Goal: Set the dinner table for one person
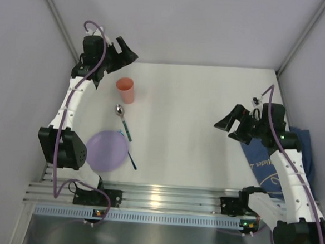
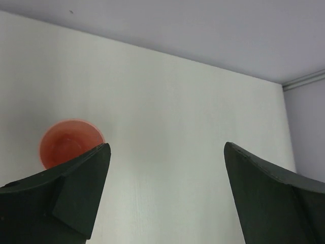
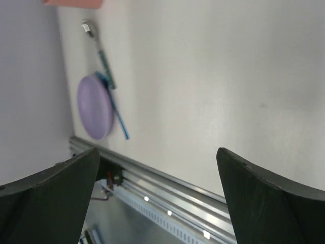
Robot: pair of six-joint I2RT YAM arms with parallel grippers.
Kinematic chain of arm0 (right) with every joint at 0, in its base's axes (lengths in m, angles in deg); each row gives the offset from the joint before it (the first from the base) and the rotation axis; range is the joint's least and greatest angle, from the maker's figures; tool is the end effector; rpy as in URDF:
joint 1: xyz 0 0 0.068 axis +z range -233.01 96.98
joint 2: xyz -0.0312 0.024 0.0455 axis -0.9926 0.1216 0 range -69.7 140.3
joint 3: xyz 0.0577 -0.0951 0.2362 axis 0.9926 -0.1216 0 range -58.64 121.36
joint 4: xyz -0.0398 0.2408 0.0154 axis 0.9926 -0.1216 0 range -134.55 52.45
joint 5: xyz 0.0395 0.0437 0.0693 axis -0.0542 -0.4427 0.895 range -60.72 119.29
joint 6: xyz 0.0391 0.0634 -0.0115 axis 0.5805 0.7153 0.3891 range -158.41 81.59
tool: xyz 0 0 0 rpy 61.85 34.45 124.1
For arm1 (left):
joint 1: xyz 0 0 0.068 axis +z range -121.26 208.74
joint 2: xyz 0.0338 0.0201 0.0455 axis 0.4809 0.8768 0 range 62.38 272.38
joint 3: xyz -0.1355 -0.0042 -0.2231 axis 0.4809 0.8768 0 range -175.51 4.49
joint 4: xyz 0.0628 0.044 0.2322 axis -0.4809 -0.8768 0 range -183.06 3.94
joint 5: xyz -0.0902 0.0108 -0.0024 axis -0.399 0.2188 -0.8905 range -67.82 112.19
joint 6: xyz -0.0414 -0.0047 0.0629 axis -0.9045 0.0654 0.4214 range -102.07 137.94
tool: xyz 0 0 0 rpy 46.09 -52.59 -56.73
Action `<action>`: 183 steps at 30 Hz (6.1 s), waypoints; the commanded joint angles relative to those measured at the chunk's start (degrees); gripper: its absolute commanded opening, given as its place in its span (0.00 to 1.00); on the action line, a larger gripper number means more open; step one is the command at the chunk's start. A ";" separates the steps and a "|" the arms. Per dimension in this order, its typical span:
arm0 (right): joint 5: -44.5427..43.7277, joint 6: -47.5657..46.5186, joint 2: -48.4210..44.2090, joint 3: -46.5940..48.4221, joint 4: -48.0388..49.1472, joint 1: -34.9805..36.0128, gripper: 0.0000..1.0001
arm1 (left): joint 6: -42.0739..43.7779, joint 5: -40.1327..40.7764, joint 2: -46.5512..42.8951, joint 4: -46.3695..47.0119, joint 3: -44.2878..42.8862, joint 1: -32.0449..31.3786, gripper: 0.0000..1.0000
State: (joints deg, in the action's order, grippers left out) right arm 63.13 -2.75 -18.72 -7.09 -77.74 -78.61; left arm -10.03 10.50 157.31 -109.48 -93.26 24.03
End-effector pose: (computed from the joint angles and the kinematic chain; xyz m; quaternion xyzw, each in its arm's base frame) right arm 0.1822 0.0495 0.2906 0.1140 0.8671 0.3870 0.2923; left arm 0.3904 -0.0452 0.3875 -0.1080 0.8128 -0.2396 0.5199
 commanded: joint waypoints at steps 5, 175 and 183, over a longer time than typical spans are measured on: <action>-33.56 -9.99 17.54 16.91 -18.00 -6.66 1.00 | -29.55 -29.11 -7.65 31.72 25.07 4.89 0.99; -35.78 -7.98 2.20 8.31 -30.04 4.21 1.00 | -15.52 12.39 41.81 -2.80 -31.98 -38.97 0.00; -36.13 -6.57 -2.55 4.26 -31.97 4.21 1.00 | -17.65 8.87 47.97 1.80 -33.64 -41.52 0.00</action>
State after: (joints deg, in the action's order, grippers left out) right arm 28.20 -10.69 -20.10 -2.33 -108.01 -73.52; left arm -25.18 21.87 205.27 -114.36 -123.47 -16.36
